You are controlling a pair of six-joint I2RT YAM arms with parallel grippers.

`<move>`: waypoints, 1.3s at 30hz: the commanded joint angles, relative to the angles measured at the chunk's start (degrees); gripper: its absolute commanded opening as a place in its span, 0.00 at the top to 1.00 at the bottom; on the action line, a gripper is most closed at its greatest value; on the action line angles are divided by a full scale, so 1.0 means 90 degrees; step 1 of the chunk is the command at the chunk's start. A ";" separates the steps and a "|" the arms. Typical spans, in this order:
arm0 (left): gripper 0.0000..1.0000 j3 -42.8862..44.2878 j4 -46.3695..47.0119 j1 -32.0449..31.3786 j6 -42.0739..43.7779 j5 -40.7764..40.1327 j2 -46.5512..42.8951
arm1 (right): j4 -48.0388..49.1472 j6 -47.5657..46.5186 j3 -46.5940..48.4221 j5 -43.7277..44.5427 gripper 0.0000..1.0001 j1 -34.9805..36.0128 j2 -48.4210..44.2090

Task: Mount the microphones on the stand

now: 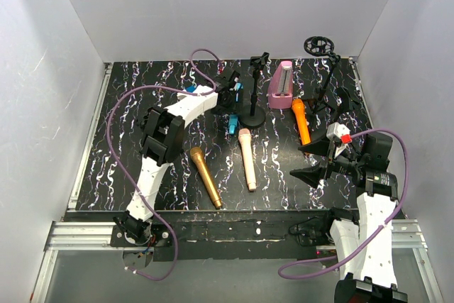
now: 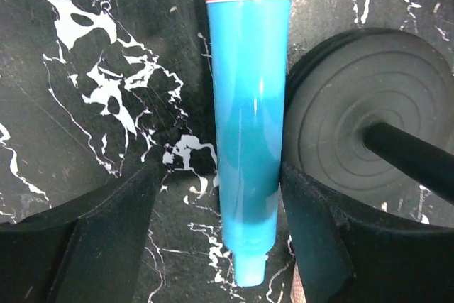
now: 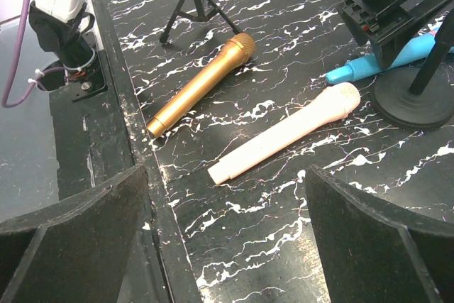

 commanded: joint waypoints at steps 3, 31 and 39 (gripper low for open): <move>0.34 0.0472 -0.0073 -0.0113 0.0168 -0.0728 0.0279 | -0.0044 -0.0139 0.0202 -0.0036 0.02 0.0045 -0.0022; 1.00 -0.2816 0.1293 -0.0123 -0.0055 -0.1178 -0.4765 | -0.3124 -0.2050 0.2229 0.0322 0.02 0.0415 0.1402; 1.00 -0.5111 0.3672 -0.0269 -0.1333 -0.0184 -0.8155 | -0.4225 -0.1069 0.4351 0.1427 0.04 0.2054 0.2312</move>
